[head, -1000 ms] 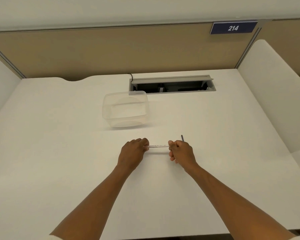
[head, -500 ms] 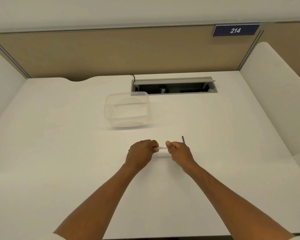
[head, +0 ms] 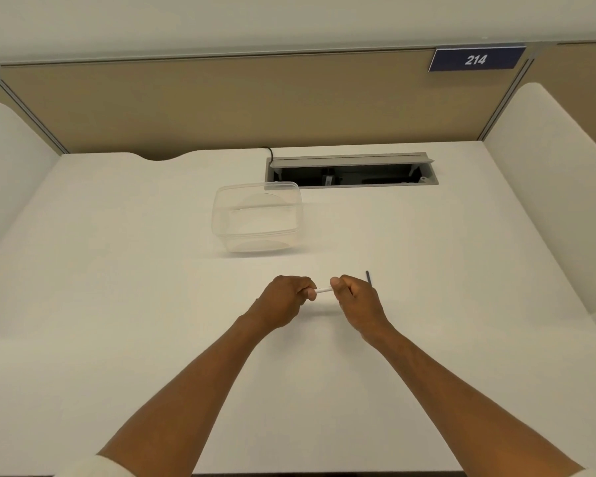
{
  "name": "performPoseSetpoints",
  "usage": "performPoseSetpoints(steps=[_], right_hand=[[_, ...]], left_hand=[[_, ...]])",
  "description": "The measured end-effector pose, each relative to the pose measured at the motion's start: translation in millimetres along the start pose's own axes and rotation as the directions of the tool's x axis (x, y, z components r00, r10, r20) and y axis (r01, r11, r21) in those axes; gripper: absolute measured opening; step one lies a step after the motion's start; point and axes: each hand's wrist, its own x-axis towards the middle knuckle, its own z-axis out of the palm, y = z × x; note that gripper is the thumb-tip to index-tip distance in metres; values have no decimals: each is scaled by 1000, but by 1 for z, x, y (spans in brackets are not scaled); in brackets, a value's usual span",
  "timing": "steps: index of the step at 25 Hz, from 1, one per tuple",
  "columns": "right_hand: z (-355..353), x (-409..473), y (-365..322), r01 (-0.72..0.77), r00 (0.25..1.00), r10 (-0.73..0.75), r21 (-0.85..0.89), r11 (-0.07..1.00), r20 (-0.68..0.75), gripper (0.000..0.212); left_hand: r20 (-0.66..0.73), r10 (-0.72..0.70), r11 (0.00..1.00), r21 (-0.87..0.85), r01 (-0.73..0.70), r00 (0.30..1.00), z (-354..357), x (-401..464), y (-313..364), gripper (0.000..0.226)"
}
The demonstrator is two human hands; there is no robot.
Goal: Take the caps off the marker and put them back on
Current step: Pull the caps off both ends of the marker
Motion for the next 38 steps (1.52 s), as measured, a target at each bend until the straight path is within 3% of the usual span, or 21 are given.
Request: performPoseSetpoints(steps=[4, 7, 12, 20, 31, 35, 38], right_hand=[[-4, 3, -4, 47, 997, -48, 11, 999, 63, 33], [-10, 4, -6, -24, 990, 9, 101, 995, 143, 22], [-15, 5, -11, -216, 963, 158, 275, 937, 220, 43], [-11, 5, -24, -373, 906, 281, 281, 884, 317, 36], [1, 4, -22, -146, 974, 103, 215, 966, 201, 35], [-3, 4, -19, 10, 982, -32, 120, 993, 187, 16], [-5, 2, -17, 49, 974, -83, 160, 986, 210, 5]], left_hand=[[10, 16, 999, 38, -17, 1000, -11, 1, -3, 21], [-42, 42, 993, 115, -37, 998, -18, 1, -3, 17], [-89, 66, 988, 146, -52, 994, -21, -2, 2, 17], [-73, 87, 981, 179, -73, 994, -18, -8, 0, 16], [47, -21, 995, 97, 17, 999, -33, -6, -7, 22], [132, -67, 996, 63, 59, 989, -40, -5, -11, 24], [146, -85, 995, 64, 77, 986, -42, -6, -13, 25]])
